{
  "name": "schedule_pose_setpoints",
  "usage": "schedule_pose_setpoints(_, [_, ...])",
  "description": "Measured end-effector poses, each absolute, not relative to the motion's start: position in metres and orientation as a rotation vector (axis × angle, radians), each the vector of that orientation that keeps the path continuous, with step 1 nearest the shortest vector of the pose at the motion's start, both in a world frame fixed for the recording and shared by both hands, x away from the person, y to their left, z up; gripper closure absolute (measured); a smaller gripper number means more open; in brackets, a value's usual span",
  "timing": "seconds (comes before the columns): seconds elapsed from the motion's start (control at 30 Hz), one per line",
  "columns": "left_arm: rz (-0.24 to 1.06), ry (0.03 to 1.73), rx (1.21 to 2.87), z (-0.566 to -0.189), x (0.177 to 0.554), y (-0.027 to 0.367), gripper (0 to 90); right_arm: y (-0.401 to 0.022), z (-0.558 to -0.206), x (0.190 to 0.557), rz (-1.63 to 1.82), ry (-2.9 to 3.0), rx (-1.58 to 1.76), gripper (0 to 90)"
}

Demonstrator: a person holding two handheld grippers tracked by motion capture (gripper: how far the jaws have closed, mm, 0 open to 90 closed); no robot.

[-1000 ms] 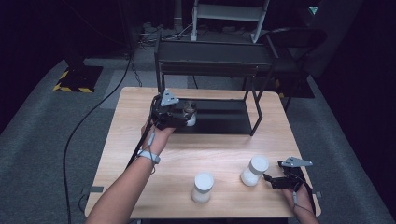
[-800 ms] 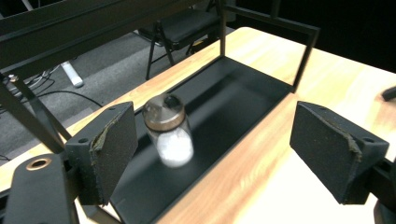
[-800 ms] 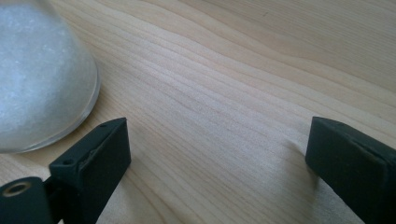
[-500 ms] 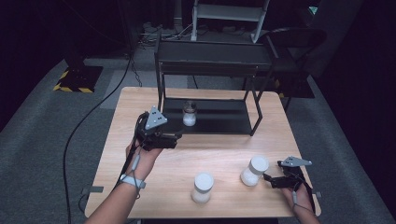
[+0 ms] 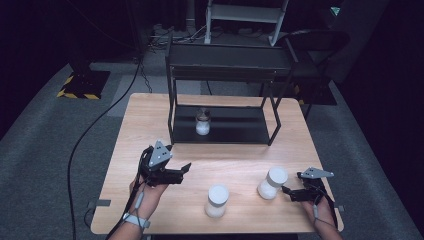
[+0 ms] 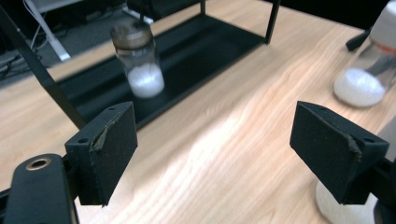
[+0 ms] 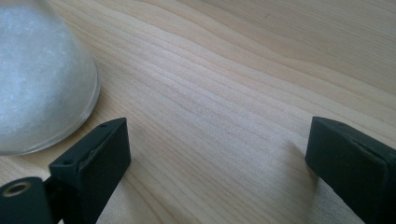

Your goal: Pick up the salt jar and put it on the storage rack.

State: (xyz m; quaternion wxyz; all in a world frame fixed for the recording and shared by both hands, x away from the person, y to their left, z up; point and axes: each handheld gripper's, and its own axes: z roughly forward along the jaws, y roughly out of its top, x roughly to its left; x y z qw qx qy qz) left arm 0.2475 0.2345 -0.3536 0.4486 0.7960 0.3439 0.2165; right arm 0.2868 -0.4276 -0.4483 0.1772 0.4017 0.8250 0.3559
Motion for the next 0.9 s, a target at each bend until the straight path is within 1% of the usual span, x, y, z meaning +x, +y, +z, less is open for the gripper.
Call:
schedule_pose_setpoints(0.27, [0.518, 0.916, 2.01, -0.382, 0.242, 0.238, 14.8, -0.428, -0.448, 0.287, 1.007, 2.335, 1.137, 6.5])
schedule_pose_setpoints(0.43, [0.53, 0.95, 2.055, -0.397, 0.24, 0.238, 14.8, -0.428, -0.448, 0.287, 1.007, 2.335, 1.137, 6.5])
schedule_pose_setpoints(0.7, [0.474, 1.026, 2.108, -0.408, 0.247, 0.24, 14.3, -0.428, -0.448, 0.287, 1.007, 2.335, 1.137, 6.5])
schedule_pose_setpoints(0.9, [0.449, 1.041, 2.134, -0.418, 0.249, 0.238, 14.2, -0.428, -0.448, 0.287, 1.007, 2.335, 1.137, 6.5])
